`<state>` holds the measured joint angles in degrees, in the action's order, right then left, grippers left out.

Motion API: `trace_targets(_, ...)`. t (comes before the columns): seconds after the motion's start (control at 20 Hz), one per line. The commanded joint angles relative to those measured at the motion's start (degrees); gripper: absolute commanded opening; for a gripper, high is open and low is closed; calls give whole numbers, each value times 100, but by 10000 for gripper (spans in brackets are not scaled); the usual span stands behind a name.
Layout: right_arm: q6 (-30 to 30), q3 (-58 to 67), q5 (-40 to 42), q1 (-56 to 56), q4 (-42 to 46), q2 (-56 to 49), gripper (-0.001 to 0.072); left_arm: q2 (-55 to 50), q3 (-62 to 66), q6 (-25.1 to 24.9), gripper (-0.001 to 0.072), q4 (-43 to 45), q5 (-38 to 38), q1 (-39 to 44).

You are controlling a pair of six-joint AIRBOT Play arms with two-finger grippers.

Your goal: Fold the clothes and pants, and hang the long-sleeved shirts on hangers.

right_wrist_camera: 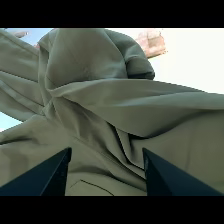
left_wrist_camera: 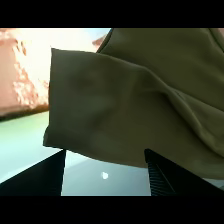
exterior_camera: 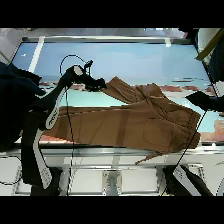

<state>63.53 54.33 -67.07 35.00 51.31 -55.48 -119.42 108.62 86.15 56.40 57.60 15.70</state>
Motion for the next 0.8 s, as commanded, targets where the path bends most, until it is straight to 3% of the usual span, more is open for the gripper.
trace_targets(0.0, 2, 4, -4, -4, -2, -2, 488, -44, 2, -2, 507, 42, -428, 140)
trace_targets(0.4, -15, 4, -76, -4, 20, -2, 488, 175, 7, 181, 512, 660, 734, -382)
trace_targets(0.6, -13, 4, -79, -4, 13, -2, 488, 85, 7, 293, 512, 474, 433, -448)
trace_targets(0.75, -13, 4, -85, -4, 7, -2, 488, -59, 9, 85, 510, 7, 26, -243)
